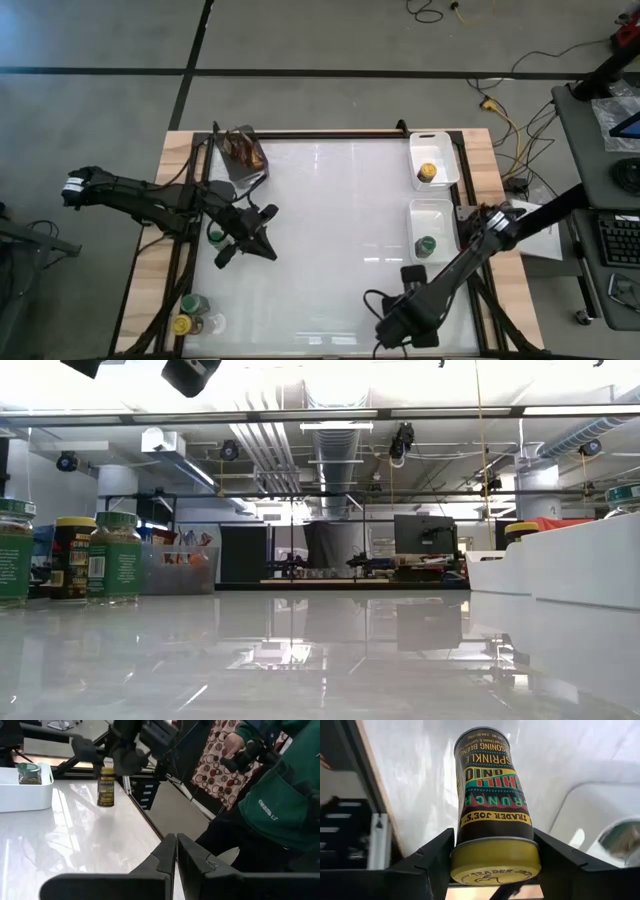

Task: Sort spices by type
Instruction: Put the yellow seasoning bottle into the top white bin

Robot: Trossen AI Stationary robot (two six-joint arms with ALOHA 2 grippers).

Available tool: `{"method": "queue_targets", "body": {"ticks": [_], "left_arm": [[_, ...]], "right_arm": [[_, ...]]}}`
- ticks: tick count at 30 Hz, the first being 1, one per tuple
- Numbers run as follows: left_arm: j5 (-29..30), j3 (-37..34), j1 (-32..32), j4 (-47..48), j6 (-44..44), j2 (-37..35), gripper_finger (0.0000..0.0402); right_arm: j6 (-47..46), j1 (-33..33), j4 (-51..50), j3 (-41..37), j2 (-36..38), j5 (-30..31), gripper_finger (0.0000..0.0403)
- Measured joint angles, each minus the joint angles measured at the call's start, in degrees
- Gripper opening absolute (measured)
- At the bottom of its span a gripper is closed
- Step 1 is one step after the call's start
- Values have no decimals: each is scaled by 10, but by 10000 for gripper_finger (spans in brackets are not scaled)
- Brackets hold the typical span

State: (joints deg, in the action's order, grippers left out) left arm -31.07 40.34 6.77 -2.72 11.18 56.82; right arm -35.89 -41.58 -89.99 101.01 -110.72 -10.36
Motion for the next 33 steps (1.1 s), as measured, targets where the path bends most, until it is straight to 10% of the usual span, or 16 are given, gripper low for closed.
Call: {"method": "queue_targets", "body": {"ticks": [33], "left_arm": [[0, 0, 2, 0, 0, 2, 0]], "right_arm": [[90, -8, 1, -188, 82, -16, 226]]}}
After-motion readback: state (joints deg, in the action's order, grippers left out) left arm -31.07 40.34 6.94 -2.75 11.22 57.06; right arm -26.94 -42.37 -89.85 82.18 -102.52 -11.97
